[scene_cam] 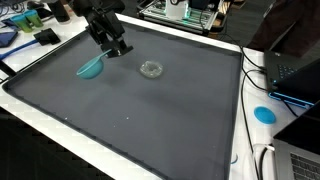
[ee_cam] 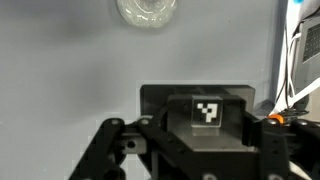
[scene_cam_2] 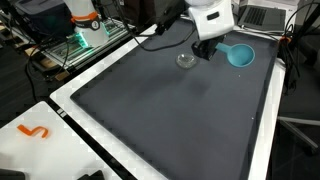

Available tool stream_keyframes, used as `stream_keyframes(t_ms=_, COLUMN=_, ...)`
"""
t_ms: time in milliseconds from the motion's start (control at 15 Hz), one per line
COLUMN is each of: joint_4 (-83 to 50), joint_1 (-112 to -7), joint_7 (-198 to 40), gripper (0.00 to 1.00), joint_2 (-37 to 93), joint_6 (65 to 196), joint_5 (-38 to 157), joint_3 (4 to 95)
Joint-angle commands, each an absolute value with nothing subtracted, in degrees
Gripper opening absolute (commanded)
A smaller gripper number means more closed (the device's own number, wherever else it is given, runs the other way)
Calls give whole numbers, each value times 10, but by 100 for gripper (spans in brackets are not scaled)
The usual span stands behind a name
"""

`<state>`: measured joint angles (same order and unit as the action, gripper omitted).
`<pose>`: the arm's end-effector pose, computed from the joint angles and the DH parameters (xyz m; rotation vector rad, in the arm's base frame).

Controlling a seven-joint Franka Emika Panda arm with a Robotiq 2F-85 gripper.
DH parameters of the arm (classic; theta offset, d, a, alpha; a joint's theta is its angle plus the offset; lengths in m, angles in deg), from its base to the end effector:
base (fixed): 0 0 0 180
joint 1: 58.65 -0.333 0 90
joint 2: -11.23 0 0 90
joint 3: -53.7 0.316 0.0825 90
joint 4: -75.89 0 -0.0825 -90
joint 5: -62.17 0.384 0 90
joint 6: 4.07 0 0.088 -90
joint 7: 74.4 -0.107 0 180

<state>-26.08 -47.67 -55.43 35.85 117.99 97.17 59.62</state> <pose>0.6476 -0.0374 0.3184 -2.5870 0.1535 -0.0479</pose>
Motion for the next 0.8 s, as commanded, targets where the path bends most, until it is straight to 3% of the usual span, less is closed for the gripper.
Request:
stream_keyframes(t_ms=0, joint_4=-364, joint_1=-446, joint_7=-444, gripper=28, joint_2=300, joint_6=1210, joint_5=1067, joint_3=596)
stream_keyframes(t_ms=733, joint_4=-484, joint_1=-453, joint_7=-204, gripper=28, joint_2=254, joint_6=1212, joint_5=1248, joint_3=530)
